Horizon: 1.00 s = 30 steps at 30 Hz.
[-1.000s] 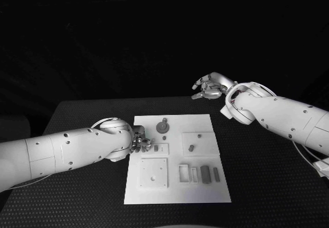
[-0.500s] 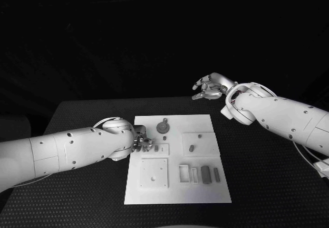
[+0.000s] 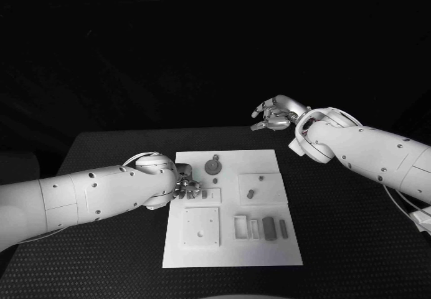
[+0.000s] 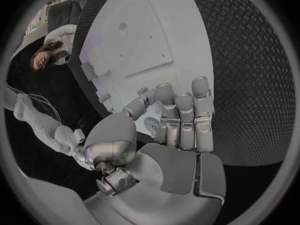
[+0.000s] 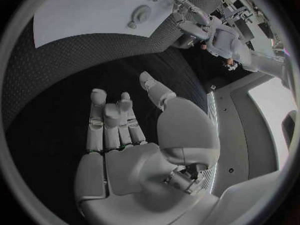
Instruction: Assemble the parts on the task board
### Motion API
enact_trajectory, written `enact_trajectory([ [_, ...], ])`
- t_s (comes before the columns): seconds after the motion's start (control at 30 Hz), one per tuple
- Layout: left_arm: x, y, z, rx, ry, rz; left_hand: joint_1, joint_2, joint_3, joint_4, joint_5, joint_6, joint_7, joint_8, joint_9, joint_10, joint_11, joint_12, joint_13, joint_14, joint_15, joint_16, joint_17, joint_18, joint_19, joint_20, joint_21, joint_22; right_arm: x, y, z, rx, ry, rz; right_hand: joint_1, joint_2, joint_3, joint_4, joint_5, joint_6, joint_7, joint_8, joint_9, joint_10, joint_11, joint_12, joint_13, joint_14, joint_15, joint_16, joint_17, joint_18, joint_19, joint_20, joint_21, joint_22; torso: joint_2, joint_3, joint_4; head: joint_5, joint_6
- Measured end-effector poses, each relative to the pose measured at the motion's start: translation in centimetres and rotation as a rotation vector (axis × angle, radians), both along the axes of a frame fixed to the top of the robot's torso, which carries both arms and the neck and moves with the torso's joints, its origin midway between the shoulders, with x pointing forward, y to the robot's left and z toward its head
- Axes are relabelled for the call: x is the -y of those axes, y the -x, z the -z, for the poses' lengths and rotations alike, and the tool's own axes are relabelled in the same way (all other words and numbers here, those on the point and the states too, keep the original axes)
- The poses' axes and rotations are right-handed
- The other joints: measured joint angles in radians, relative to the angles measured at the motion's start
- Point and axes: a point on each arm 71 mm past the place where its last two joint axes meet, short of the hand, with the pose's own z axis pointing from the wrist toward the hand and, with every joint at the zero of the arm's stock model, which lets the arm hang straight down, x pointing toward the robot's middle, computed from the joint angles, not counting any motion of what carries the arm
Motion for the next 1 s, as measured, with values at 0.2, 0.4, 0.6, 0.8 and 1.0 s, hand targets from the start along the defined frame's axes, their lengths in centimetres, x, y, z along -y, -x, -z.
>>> enact_trajectory([
  [0.2,-0.02,-0.01,-0.01,-0.002,-0.002,0.001,-0.004,-0.002,0.000,0.000,-0.005,0.000,0.000,0.005,0.001,0.000,0.000,0.005,-0.004,-0.002,-0.001,0.005,-0.004,0.000,-0.001,-0.001,0.000,0.000,0.00,0.00,0.01,-0.001,0.000,-0.001,0.000,0.000,0.000,0.000,0.000,0.000,0.000,0.000,0.000,0.000,0.000,0.000,-0.001,0.000,0.000,0.000,0.000,0.000,0.000,0.000,0.000,0.000,0.000,-0.0002,0.0001,0.000,0.000],
  [0.4,-0.20,-0.06,0.03,-0.002,-0.006,-0.002,-0.005,-0.002,0.000,0.000,-0.008,0.000,0.000,0.006,0.002,0.000,0.000,0.009,-0.008,-0.006,0.002,0.012,-0.007,0.000,-0.005,0.002,0.001,0.000,0.03,0.01,0.03,-0.002,0.001,0.000,0.000,0.000,0.000,0.000,0.000,0.001,0.000,0.000,0.000,0.000,0.000,0.000,-0.001,0.000,0.000,0.000,0.000,-0.001,0.000,0.000,0.000,0.000,0.000,-0.0002,0.0003,0.000,0.000],
  [0.6,-0.33,-0.09,0.08,-0.004,-0.006,-0.002,-0.008,0.001,0.000,0.000,0.001,-0.001,-0.001,0.014,0.002,0.000,0.000,0.017,-0.011,-0.006,0.002,0.019,-0.010,0.000,-0.005,0.002,0.005,0.000,0.04,0.02,0.07,-0.003,0.001,0.000,0.000,0.000,0.000,0.000,0.000,0.004,0.000,0.000,0.000,0.000,0.000,0.000,-0.001,0.000,0.000,0.000,0.000,-0.001,0.000,0.000,0.000,0.000,0.000,-0.0002,0.0007,0.000,0.001],
  [0.8,-0.34,-0.10,0.09,-0.007,-0.006,0.001,-0.015,0.008,0.000,0.000,0.004,-0.001,-0.001,0.019,0.003,0.000,0.000,0.021,-0.013,-0.006,0.002,0.023,-0.012,0.000,-0.005,0.002,0.008,0.000,0.01,0.02,0.11,-0.003,0.001,-0.001,0.000,0.000,0.000,0.000,0.000,0.002,0.002,0.000,0.000,0.000,0.000,0.000,-0.001,0.000,0.000,0.000,0.000,-0.001,0.000,0.000,0.000,0.000,0.000,-0.0002,0.0006,0.000,-0.001],
  [1.0,-0.32,-0.12,0.09,-0.011,-0.007,0.004,-0.016,0.009,0.000,0.000,0.003,-0.003,-0.003,0.019,0.003,0.000,0.000,0.021,-0.015,-0.006,0.002,0.024,-0.014,0.000,-0.005,0.003,0.012,0.000,-0.01,0.02,0.14,-0.004,0.001,-0.001,0.000,0.000,0.000,0.000,0.000,0.002,0.002,0.000,0.000,0.000,0.000,0.000,-0.001,0.000,0.000,0.000,0.000,-0.002,0.000,0.000,0.000,0.000,0.000,-0.0001,0.0002,0.000,-0.002],
])
